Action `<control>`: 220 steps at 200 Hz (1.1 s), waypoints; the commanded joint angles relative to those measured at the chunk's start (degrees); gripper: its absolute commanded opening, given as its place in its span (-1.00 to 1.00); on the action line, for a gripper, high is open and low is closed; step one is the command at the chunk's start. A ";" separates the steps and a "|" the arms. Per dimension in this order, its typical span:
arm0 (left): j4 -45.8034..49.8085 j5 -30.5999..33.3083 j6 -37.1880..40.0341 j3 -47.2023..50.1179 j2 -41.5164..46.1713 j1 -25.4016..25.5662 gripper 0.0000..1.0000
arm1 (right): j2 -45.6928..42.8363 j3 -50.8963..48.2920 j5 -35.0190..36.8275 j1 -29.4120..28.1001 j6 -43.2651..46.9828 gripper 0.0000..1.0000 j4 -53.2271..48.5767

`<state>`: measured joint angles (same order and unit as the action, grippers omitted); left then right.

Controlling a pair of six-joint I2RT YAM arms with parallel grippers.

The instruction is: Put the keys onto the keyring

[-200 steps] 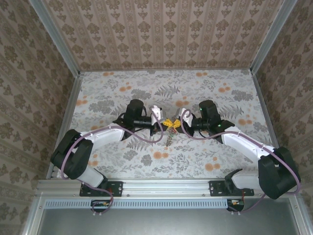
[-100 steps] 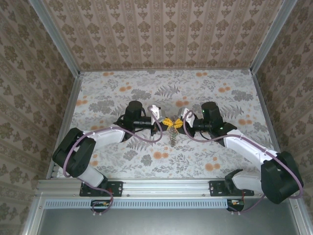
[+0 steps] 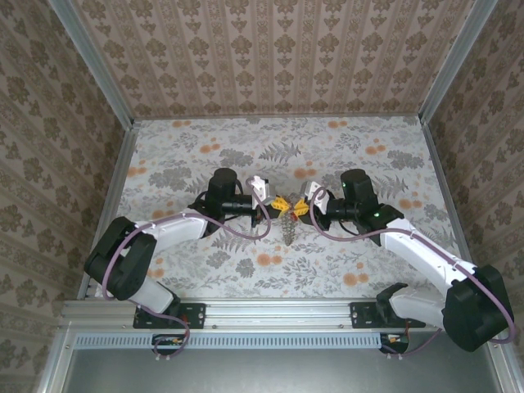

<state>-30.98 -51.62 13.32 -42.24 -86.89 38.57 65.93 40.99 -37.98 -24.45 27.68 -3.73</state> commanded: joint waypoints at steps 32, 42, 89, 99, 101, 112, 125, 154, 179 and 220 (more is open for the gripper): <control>0.04 -1.32 1.45 -1.76 1.86 0.11 -1.00 | 2.90 3.54 -3.97 -0.60 -1.17 -0.71 2.38; 0.04 -1.30 1.37 -1.86 1.90 0.11 -1.00 | 3.46 3.89 -4.21 -0.77 -1.24 -0.71 2.20; -0.23 -1.43 1.18 -2.05 1.91 0.19 -1.00 | 5.17 3.58 -3.06 -0.95 0.09 -0.77 1.12; -0.22 -1.38 1.17 -2.04 1.90 0.19 -1.00 | 5.17 3.41 -2.68 -0.96 0.38 -0.73 0.79; -0.29 -1.34 1.20 -2.05 1.90 0.19 -1.00 | 5.10 3.35 -2.64 -0.95 0.43 -0.72 0.75; -0.24 -1.35 1.09 -2.05 1.91 0.19 -1.00 | 4.87 3.05 -2.38 -0.95 0.57 -0.72 0.81; -0.30 -1.38 1.10 -2.09 2.00 0.19 -1.00 | 4.97 2.90 -1.87 -0.95 1.03 -0.72 0.53; -0.49 -1.65 0.83 -2.13 2.09 0.19 -1.00 | 6.19 4.13 -0.62 -0.95 1.76 -0.89 -1.54; -0.76 -1.65 0.70 -2.24 2.08 0.28 -1.00 | 6.97 3.62 2.03 -1.13 2.65 -0.74 -2.32; -0.50 -2.49 0.48 -2.58 1.56 0.25 -1.00 | 5.20 0.77 -2.10 -1.13 -1.81 -1.00 3.98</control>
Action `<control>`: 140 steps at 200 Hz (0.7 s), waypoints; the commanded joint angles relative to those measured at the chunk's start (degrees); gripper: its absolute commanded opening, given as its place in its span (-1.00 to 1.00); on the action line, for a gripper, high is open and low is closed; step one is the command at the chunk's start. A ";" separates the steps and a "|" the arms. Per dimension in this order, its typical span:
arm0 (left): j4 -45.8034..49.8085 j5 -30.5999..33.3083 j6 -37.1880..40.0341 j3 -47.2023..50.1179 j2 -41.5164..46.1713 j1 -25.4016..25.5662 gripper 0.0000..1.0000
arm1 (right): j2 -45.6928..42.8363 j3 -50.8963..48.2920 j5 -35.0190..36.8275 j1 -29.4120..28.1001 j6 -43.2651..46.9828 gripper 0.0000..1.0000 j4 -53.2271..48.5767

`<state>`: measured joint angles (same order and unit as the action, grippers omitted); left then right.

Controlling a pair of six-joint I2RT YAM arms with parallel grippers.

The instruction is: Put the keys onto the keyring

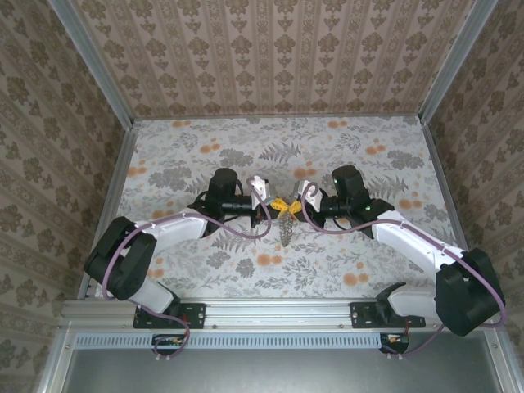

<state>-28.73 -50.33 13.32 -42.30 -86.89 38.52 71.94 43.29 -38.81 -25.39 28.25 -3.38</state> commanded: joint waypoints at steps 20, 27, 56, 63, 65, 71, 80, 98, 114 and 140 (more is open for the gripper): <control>-2.56 -3.32 0.72 -2.21 1.73 0.32 -1.00 | -0.85 -0.99 2.96 -0.19 -1.52 -0.85 1.36; -2.44 -3.10 0.83 -2.08 1.89 0.32 -1.00 | -0.60 -0.61 5.92 -0.27 -0.40 -0.65 -0.75; -1.50 -2.11 1.65 -1.74 2.87 0.27 -1.00 | -0.86 -1.10 9.72 -0.23 3.04 -0.59 -6.21; -1.67 -2.29 1.59 -1.80 2.89 0.31 -1.00 | -1.24 -1.73 8.35 -0.26 2.84 -0.58 -5.59; -1.68 -2.42 1.55 -1.81 2.87 0.32 -1.00 | -1.26 -1.92 7.92 -0.27 2.62 -0.58 -5.35; -1.85 -2.81 1.39 -1.99 2.72 0.32 -1.00 | -1.44 -2.37 6.85 -0.23 1.86 -0.58 -4.41; -2.03 -3.30 1.12 -2.15 2.41 0.32 -1.00 | -1.54 -2.88 5.60 -0.32 0.06 -0.59 -2.50; -3.48 -4.26 -0.13 -2.17 1.72 0.36 -1.00 | -2.01 -3.94 3.36 -0.28 -3.36 -0.63 1.86; -4.39 -5.58 -1.32 -2.28 1.09 0.40 -1.00 | -2.57 -5.05 2.20 -0.37 -6.79 -0.65 6.70; -5.91 -6.37 -2.46 -2.02 0.42 0.41 -1.00 | -3.11 -4.97 2.85 -0.72 -7.98 -0.66 7.93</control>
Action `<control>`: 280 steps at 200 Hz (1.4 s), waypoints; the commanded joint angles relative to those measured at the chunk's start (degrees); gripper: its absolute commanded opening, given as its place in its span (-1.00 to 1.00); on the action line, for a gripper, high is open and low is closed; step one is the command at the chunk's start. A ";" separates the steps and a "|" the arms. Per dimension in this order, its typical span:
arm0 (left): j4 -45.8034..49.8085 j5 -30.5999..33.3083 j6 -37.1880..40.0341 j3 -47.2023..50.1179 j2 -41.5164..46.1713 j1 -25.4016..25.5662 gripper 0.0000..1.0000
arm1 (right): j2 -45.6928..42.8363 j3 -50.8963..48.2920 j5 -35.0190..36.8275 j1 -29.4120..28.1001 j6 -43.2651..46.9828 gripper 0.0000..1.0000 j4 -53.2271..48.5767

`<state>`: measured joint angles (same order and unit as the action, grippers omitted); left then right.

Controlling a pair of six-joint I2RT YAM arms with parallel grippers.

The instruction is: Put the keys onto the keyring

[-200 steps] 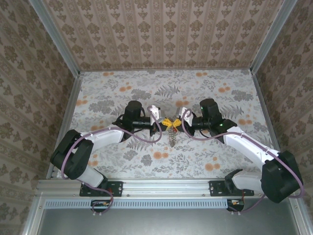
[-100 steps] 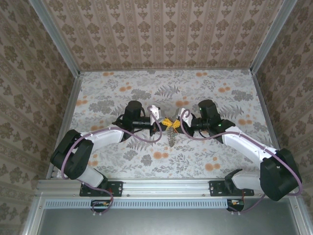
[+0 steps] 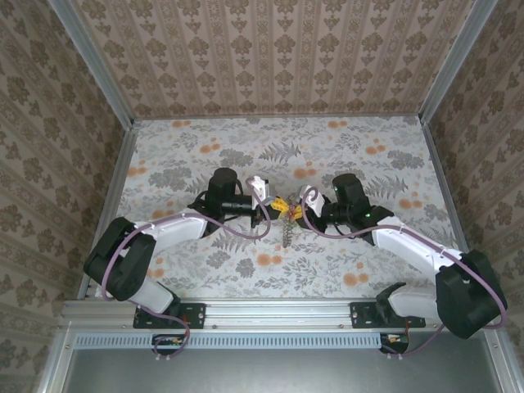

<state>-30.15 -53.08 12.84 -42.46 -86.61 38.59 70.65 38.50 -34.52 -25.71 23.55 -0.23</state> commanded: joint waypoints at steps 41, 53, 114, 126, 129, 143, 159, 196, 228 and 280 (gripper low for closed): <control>-13.60 -3.74 -8.03 -0.27 -1.14 0.08 -1.00 | -1.35 0.87 0.56 -1.28 -0.74 -0.80 0.02; -18.66 -3.45 -11.07 0.55 -1.88 -0.13 -1.00 | -0.76 1.05 1.43 -1.75 0.39 -0.84 -1.64; -25.47 -2.21 -14.78 1.86 -3.49 -0.71 -1.00 | -3.16 -0.18 6.90 -2.70 1.76 -0.72 -3.15; -23.74 -1.85 -13.81 1.85 -3.10 -0.79 -1.00 | -4.55 -0.19 7.83 -2.59 2.09 -0.68 -4.09; -23.27 -1.65 -13.60 1.85 -2.92 -0.80 -1.00 | -5.05 -0.12 8.38 -2.59 2.23 -0.65 -4.59; -21.17 -1.09 -12.11 1.86 -2.39 -0.80 -1.00 | -6.83 -0.01 10.39 -2.50 3.04 -0.58 -6.64; -19.11 -0.45 -10.64 1.92 -1.65 -0.83 -1.00 | -9.38 0.00 11.81 -2.33 4.37 -0.55 -9.43; -15.25 -0.37 -8.12 1.63 -0.48 -0.88 -1.00 | -13.86 1.39 9.06 -2.12 5.94 -0.52 -12.64; -13.62 -1.19 -7.14 1.41 0.00 -0.80 -1.00 | -11.87 4.43 4.69 -2.14 5.78 -0.53 -10.81; -10.66 -2.54 -5.83 0.80 1.06 -0.86 -1.00 | -5.75 8.89 0.60 -2.15 7.66 -0.56 -9.87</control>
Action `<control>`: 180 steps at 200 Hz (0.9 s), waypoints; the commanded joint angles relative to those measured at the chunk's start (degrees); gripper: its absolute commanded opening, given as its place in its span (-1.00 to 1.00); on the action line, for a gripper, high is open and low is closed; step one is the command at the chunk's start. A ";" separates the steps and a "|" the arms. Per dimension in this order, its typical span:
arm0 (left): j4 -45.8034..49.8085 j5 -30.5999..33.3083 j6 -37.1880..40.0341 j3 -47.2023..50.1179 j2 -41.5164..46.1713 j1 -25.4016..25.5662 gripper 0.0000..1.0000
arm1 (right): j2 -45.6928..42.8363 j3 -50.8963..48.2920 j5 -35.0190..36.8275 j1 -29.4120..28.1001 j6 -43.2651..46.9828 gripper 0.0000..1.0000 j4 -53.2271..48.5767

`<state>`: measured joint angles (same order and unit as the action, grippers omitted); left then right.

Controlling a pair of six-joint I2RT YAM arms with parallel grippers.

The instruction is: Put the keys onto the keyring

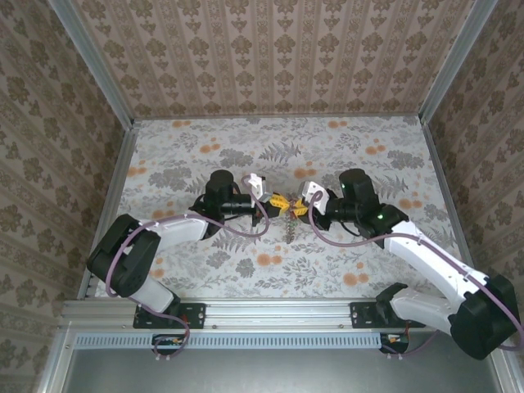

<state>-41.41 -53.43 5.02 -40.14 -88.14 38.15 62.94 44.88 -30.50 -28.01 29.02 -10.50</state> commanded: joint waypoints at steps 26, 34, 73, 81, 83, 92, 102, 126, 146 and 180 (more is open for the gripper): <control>0.62 -2.23 1.94 -1.76 2.63 -0.31 -1.00 | 3.84 3.53 -4.10 0.15 3.37 -0.61 -1.05; 0.63 -2.30 1.93 -1.82 2.69 -0.28 -1.00 | 4.18 3.54 -3.97 0.15 3.59 -0.63 -0.97; 1.04 -2.90 2.17 -1.87 2.73 -0.27 -1.00 | 4.93 3.45 -3.69 0.17 3.87 -0.74 0.04; 1.00 -3.11 2.14 -1.87 2.71 -0.27 -1.00 | 5.10 3.46 -3.52 0.18 3.92 -0.72 0.26; 1.07 -3.13 2.18 -1.85 2.71 -0.27 -1.00 | 5.14 3.46 -3.52 0.17 3.93 -0.72 0.28; 1.17 -3.08 2.17 -1.82 2.72 -0.27 -1.00 | 5.40 3.62 -3.60 0.16 3.88 -0.77 0.20; 1.60 -3.08 2.34 -1.87 2.83 -0.27 -1.00 | 5.61 3.74 -3.85 0.15 3.85 -0.83 0.11; 6.28 -1.25 4.65 -2.58 3.43 -0.27 -1.00 | 5.73 3.48 -3.05 0.15 3.05 -0.92 0.22; 17.78 1.07 11.61 -4.67 4.67 0.16 -1.00 | 4.47 1.76 -1.74 0.19 1.21 -0.69 0.80; 34.58 5.46 21.74 -7.35 7.81 -0.01 -1.00 | -0.66 -3.14 4.05 1.90 -13.16 -0.34 6.11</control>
<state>-21.10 -50.50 16.53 -43.90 -84.09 38.15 66.13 44.45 -30.89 -27.73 26.79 -8.29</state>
